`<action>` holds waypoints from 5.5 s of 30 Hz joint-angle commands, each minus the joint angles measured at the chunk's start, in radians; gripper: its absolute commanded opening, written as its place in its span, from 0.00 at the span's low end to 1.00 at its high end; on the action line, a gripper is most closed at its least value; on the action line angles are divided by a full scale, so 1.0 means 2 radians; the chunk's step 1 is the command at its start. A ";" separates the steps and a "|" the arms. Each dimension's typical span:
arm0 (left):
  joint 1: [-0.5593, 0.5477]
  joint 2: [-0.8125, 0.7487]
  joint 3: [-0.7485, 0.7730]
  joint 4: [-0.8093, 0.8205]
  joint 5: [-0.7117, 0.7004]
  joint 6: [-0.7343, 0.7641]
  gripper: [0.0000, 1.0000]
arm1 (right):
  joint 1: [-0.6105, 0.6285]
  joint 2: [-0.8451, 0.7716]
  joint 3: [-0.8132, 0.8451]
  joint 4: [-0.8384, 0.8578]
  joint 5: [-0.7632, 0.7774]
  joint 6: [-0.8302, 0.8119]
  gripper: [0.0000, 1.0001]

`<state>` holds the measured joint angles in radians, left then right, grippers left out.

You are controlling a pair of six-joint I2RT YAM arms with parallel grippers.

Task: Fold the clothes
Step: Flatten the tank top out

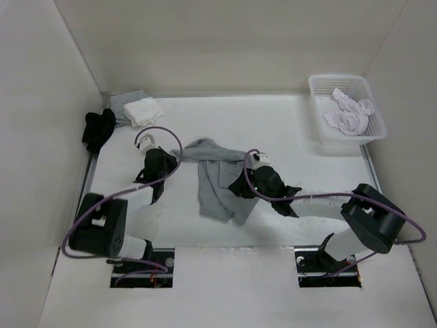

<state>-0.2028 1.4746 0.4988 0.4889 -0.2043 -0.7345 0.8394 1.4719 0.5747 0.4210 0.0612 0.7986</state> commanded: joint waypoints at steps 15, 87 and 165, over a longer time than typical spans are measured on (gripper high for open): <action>-0.016 -0.222 -0.098 -0.071 0.075 -0.043 0.03 | -0.006 0.093 0.023 0.044 0.048 0.157 0.49; -0.026 -0.247 -0.113 -0.050 0.101 -0.060 0.04 | 0.040 0.118 0.185 -0.185 0.143 -0.007 0.13; -0.026 -0.245 -0.121 -0.046 0.106 -0.065 0.04 | -0.002 0.103 0.112 -0.067 0.071 0.001 0.17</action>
<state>-0.2512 0.9970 0.2737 0.3485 -0.0059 -0.8581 0.8440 1.6779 0.7975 0.2317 0.2058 0.7937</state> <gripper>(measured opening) 0.043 0.178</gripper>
